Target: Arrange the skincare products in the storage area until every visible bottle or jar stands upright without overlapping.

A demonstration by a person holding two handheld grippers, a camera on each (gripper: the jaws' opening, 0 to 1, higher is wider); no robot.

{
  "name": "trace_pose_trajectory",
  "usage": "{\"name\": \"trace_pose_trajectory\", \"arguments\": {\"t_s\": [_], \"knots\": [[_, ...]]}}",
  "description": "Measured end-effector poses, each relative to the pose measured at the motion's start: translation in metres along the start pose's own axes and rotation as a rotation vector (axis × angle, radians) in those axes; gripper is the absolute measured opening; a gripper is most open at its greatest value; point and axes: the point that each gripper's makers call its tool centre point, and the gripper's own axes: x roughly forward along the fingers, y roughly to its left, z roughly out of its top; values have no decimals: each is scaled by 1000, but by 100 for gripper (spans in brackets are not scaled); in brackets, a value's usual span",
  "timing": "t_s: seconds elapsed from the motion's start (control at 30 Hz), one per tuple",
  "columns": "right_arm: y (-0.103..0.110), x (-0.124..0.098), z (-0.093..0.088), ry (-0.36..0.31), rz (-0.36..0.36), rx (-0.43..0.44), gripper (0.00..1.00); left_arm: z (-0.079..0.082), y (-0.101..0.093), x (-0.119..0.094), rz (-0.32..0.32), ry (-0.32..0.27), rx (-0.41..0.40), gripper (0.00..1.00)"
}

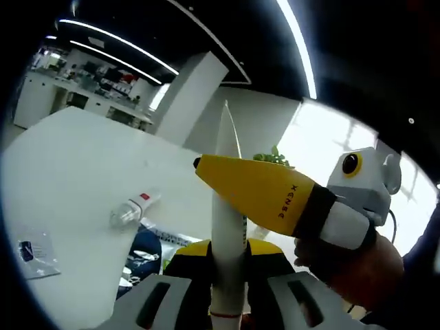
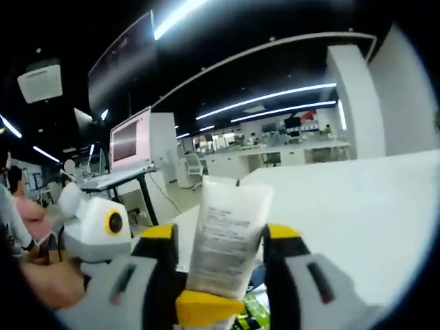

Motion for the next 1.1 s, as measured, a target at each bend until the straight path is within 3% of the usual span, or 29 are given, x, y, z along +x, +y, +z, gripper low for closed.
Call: {"name": "trace_pose_trajectory", "arguments": {"t_s": [0.33, 0.97, 1.1], "knots": [[-5, 4, 6, -32, 15, 31, 40, 8, 10, -2, 115, -20, 152, 16], [-3, -3, -2, -77, 82, 152, 34, 1, 12, -1, 116, -12, 166, 17], [-2, -4, -4, -84, 102, 201, 34, 1, 12, -3, 89, -9, 142, 18]]}}
